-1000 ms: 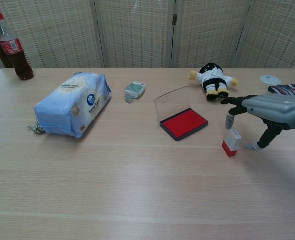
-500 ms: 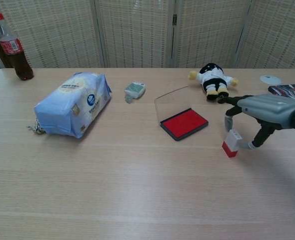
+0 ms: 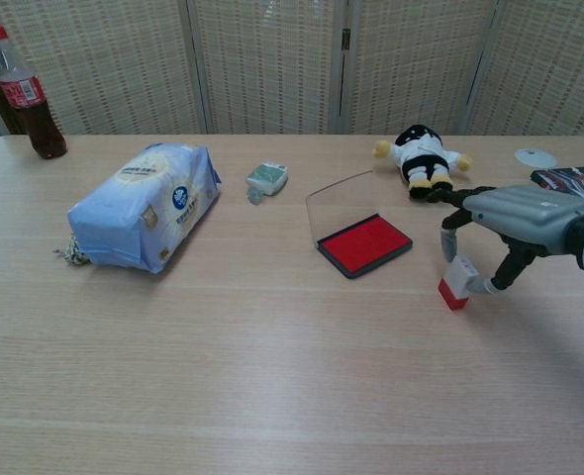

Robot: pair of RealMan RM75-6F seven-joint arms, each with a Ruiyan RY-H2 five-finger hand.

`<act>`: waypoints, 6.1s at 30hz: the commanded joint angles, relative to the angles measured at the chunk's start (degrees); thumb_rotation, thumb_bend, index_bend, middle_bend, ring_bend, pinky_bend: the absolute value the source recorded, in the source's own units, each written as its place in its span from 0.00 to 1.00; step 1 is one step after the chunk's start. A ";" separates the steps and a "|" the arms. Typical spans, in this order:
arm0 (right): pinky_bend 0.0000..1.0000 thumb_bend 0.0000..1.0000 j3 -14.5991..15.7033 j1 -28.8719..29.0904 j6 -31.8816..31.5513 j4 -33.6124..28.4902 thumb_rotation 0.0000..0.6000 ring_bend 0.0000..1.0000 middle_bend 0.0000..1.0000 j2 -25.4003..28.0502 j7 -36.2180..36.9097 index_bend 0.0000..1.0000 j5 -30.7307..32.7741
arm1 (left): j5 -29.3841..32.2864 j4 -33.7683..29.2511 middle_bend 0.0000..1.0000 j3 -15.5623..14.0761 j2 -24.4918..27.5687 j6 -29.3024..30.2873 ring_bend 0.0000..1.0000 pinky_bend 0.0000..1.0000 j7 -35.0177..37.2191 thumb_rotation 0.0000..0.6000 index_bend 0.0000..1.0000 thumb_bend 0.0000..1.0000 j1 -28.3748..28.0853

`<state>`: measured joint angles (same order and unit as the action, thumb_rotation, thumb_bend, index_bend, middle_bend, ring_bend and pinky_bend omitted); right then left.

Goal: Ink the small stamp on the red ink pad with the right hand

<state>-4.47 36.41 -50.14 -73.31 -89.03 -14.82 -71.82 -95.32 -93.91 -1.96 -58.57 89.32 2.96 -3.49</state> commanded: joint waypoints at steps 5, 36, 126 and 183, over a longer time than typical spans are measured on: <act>0.00 0.25 -0.57 -0.09 -1.03 -0.35 1.00 0.00 0.03 -0.08 -0.39 0.74 0.06 | -0.55 0.22 0.00 -0.05 -0.07 0.68 0.00 0.03 0.35 1.00 0.00 0.34 0.20; 0.00 0.25 -8.63 9.14 1.73 3.39 1.00 0.14 0.29 -7.66 -10.04 0.77 12.00 | -2.00 0.88 0.00 -0.58 1.15 1.73 0.00 0.03 4.29 1.00 0.00 0.34 0.42; 0.00 0.31 1.93 4.35 -3.42 -12.57 1.00 0.15 0.23 1.78 -14.91 0.77 13.94 | -2.35 1.57 0.00 -0.71 1.67 2.73 0.00 0.03 6.08 1.00 0.00 0.34 0.74; 0.00 0.17 10.36 -11.86 -27.68 -18.48 1.00 0.00 0.00 14.46 -7.29 0.00 -7.09 | -0.22 1.05 0.00 0.01 1.37 0.63 0.00 0.03 4.10 1.00 0.00 0.34 0.37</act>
<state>2.71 30.48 -70.69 -95.14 -75.75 -24.12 -73.62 -96.05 -92.69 -2.12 -57.12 90.43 7.37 -2.91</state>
